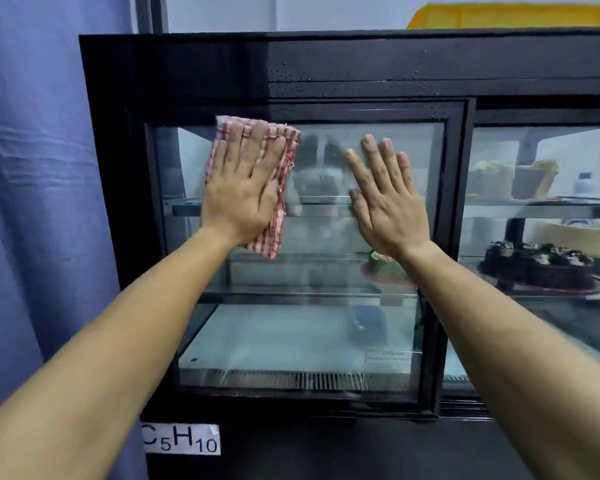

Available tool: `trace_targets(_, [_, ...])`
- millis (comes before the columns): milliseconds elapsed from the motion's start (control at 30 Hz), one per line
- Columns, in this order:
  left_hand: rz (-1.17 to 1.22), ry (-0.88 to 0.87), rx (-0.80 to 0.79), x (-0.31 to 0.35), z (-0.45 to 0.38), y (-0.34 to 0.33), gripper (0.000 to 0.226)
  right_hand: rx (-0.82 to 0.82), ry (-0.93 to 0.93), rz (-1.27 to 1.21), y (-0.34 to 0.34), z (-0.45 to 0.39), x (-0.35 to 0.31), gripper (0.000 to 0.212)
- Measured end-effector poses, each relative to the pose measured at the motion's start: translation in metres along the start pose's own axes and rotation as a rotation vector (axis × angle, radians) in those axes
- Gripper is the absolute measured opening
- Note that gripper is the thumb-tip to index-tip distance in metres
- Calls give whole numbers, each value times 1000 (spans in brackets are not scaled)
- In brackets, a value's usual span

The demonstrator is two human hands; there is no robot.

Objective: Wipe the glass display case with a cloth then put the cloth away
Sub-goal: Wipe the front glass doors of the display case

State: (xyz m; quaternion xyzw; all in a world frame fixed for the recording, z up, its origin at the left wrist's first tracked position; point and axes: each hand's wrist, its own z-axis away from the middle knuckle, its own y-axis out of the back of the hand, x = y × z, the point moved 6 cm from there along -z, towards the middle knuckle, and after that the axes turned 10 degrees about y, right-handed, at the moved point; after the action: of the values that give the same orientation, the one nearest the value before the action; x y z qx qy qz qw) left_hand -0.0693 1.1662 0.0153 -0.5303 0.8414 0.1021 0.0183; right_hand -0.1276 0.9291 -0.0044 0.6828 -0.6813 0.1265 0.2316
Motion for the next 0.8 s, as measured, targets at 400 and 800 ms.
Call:
trace_targets(400, [-31, -927, -387, 109, 234, -54, 70, -77, 68, -183, 5, 1, 11, 57])
trace_targets(800, [53, -47, 11, 100, -22, -13, 65, -2, -137, -45, 7, 65, 28, 60])
